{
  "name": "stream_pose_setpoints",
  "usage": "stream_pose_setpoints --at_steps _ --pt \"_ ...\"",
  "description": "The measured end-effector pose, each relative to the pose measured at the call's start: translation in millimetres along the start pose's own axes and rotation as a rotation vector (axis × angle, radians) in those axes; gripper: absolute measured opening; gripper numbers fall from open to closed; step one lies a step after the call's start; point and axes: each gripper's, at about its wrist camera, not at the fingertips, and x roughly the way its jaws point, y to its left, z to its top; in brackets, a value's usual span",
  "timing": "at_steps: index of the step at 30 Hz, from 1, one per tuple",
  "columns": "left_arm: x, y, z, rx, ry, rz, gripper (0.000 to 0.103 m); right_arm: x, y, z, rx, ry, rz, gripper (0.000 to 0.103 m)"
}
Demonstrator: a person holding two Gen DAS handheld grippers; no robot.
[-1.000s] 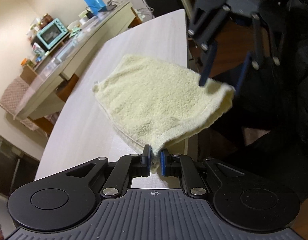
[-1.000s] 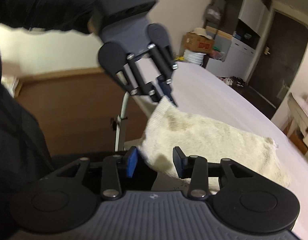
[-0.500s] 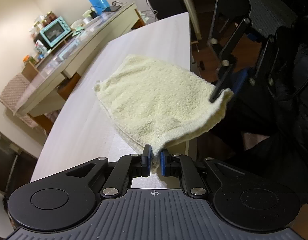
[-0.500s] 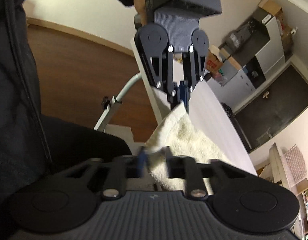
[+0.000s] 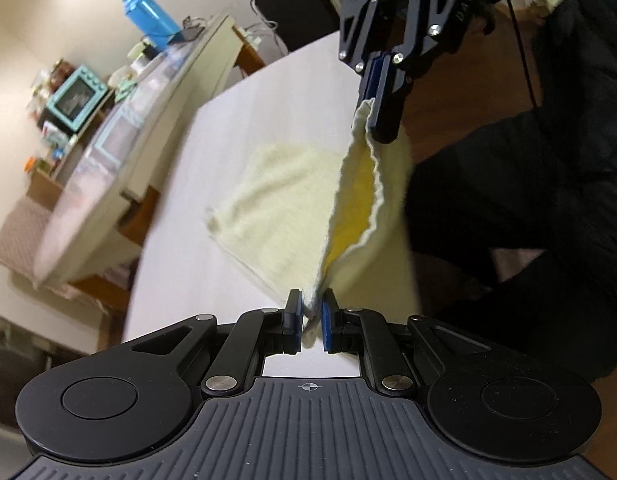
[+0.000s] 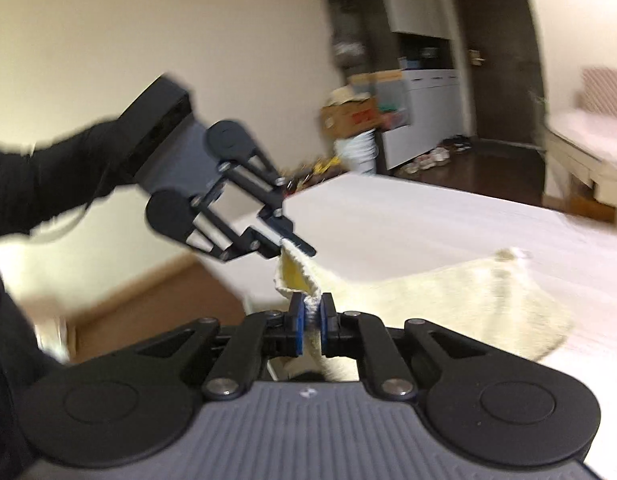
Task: Fold towel
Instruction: 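Fold the held edges over the towel with both grippers, then open both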
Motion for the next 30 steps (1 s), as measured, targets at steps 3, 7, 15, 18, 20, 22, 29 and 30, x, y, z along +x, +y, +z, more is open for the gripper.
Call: stream_pose_setpoints --at_steps 3,7,15,18,20,22,29,30 --pt "18 24 13 0.005 0.005 -0.013 0.010 -6 -29 3 0.097 -0.045 -0.014 0.008" --pt "60 58 33 0.011 0.030 -0.037 0.010 -9 -74 0 0.240 -0.100 -0.033 0.008" --pt "129 94 53 -0.024 0.080 -0.077 0.010 -5 -135 -9 0.391 -0.116 -0.096 0.008" --pt "144 99 52 -0.043 0.095 -0.081 0.011 4 -142 -12 0.406 -0.096 -0.120 0.009" --pt "152 102 51 -0.056 0.102 -0.084 0.014 8 -145 -11 0.404 -0.086 -0.138 0.010" --pt "155 104 49 -0.079 0.101 -0.076 0.020 12 -148 -11 0.394 -0.074 -0.162 0.013" --pt "150 117 43 -0.196 0.063 -0.012 0.043 -6 -136 -13 0.314 -0.098 -0.261 0.032" --pt "150 119 43 -0.215 0.059 -0.002 0.044 -6 -135 -12 0.298 -0.097 -0.273 0.034"
